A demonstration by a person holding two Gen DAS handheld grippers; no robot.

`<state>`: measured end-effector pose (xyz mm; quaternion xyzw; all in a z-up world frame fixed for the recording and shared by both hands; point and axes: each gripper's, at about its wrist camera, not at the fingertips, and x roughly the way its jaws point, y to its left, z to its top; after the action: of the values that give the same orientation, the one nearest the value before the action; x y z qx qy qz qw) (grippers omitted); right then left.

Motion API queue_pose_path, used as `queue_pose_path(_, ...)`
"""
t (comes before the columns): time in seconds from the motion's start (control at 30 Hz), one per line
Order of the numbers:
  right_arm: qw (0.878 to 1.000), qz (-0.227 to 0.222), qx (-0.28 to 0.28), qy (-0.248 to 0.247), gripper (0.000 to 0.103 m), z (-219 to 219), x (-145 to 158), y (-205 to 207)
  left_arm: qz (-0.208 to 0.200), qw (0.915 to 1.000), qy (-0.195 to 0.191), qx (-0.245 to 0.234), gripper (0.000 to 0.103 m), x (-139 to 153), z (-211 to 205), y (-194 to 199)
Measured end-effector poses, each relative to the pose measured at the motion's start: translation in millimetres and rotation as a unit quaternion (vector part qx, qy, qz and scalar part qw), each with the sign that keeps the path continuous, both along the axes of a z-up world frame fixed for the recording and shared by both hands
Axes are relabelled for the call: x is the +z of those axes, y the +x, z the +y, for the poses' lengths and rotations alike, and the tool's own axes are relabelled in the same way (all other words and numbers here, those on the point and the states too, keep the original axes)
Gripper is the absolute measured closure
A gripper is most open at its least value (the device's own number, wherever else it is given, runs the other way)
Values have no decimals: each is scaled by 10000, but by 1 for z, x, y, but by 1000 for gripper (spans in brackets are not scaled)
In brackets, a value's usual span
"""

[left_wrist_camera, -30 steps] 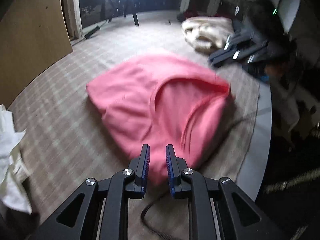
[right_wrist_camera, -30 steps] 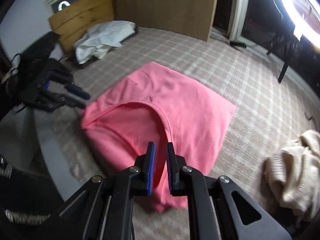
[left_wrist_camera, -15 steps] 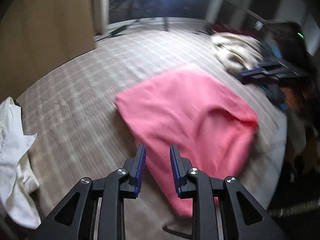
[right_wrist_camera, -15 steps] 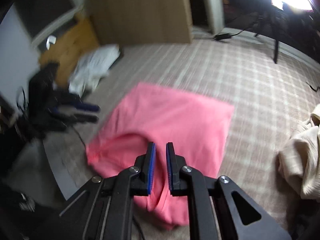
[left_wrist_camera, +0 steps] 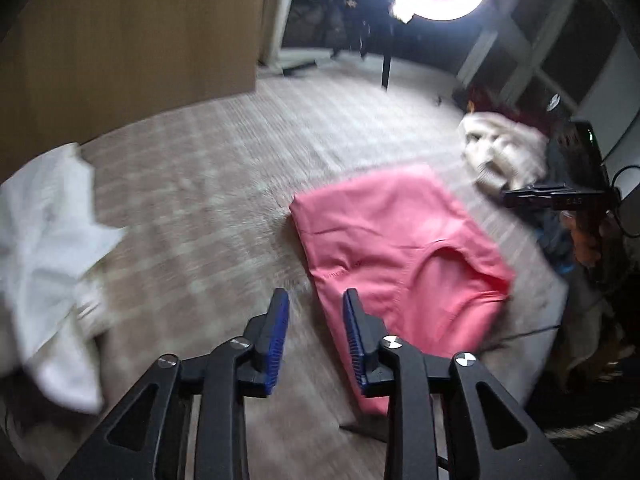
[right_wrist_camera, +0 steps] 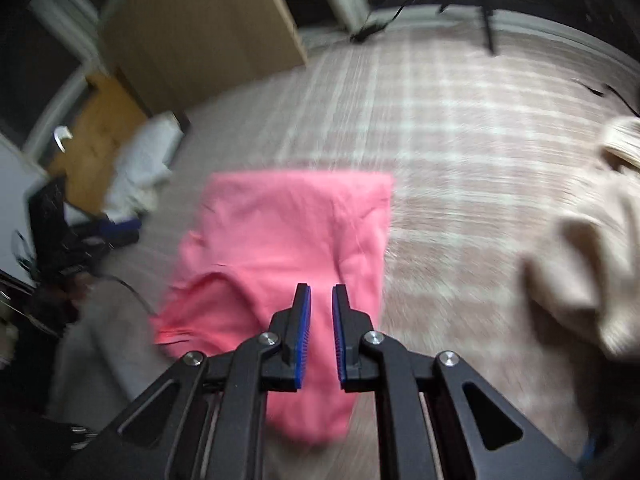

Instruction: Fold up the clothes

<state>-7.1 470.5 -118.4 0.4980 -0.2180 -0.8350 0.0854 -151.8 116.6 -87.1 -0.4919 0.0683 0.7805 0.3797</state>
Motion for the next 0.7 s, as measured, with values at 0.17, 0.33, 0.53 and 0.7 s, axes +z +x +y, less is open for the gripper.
queue_pose_path(0.17,9985,462,-106,266,46,14,55,37,42,9997,190,135,47,22,-10,-3)
queue_pose_path(0.33,9962,51,-448,743,45,12,-6,11,-501,9983,83,279,49,-35,35,-17)
queue_pose_path(0.53,9945,-309,-605,791,46,2,-76,-20,-580,9967,-120,561,50,-72,64,-13)
queue_pose_path(0.7,9944,-118,-562,889,47,-7,-78,-19,-482,9957,-207,768,50,-86,75,-5)
